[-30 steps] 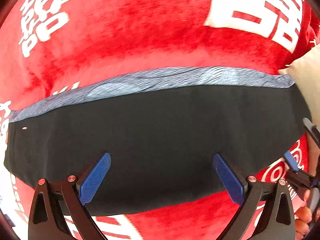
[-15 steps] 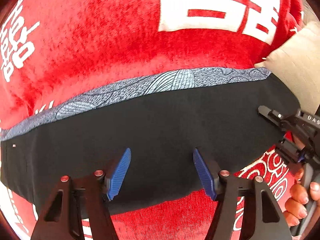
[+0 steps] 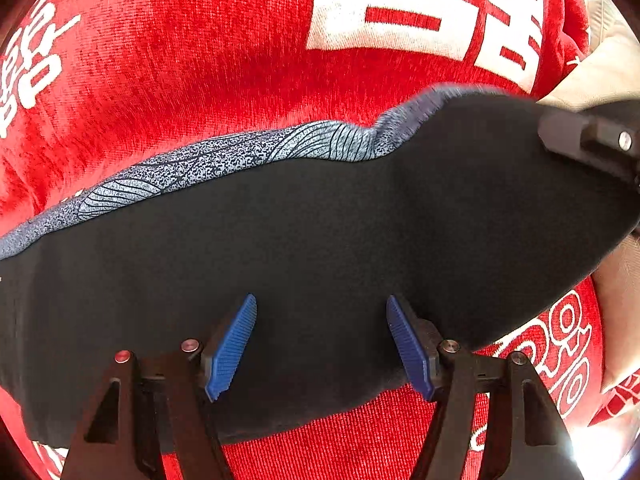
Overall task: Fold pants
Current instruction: 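Fold the held end with the right gripper over toward the left gripper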
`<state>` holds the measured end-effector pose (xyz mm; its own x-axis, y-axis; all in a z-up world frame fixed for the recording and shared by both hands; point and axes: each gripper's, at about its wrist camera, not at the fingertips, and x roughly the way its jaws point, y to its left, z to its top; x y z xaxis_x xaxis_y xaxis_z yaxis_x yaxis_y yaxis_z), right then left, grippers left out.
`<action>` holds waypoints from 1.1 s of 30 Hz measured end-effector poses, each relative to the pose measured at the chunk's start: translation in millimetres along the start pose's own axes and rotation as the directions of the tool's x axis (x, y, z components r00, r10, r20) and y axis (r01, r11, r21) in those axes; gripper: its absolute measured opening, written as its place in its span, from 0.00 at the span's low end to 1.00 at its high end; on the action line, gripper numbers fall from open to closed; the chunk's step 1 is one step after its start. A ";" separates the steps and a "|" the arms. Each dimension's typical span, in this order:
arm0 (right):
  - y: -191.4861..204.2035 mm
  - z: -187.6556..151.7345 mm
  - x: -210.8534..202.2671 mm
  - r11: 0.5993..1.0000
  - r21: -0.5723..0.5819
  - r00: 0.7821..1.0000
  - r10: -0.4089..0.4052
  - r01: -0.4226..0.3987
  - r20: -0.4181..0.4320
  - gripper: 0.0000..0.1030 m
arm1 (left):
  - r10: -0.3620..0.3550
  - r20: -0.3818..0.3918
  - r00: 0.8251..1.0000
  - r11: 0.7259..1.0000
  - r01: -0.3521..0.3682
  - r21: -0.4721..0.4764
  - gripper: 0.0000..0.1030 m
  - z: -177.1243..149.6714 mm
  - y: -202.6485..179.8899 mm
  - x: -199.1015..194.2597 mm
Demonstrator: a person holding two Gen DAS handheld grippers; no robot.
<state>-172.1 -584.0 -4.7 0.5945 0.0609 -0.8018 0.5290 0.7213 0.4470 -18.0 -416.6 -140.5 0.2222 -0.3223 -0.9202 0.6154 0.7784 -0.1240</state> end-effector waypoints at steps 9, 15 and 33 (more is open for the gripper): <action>90.9 -16.5 10.2 0.924 -0.361 0.990 -0.141 0.126 -0.014 0.12 | -0.090 -0.033 0.995 0.994 0.088 -0.058 0.66 -15.6 40.9 -38.8; 150.7 -54.8 32.1 0.768 -0.587 0.956 -0.292 0.257 0.036 0.13 | 0.043 -0.034 0.999 0.986 -0.048 -0.162 0.66 -45.0 149.2 -94.6; 216.8 -225.2 102.0 0.116 -0.912 0.818 -0.498 0.393 0.289 0.42 | 0.068 -0.105 0.992 0.939 -0.100 -0.328 0.75 -67.4 294.2 -111.0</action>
<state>-133.1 -266.0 -78.9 0.3976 -0.5089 -0.7635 -0.2572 0.7370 -0.6251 87.4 -115.5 -99.8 0.1828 -0.2098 -0.9605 0.3078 0.9401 -0.1468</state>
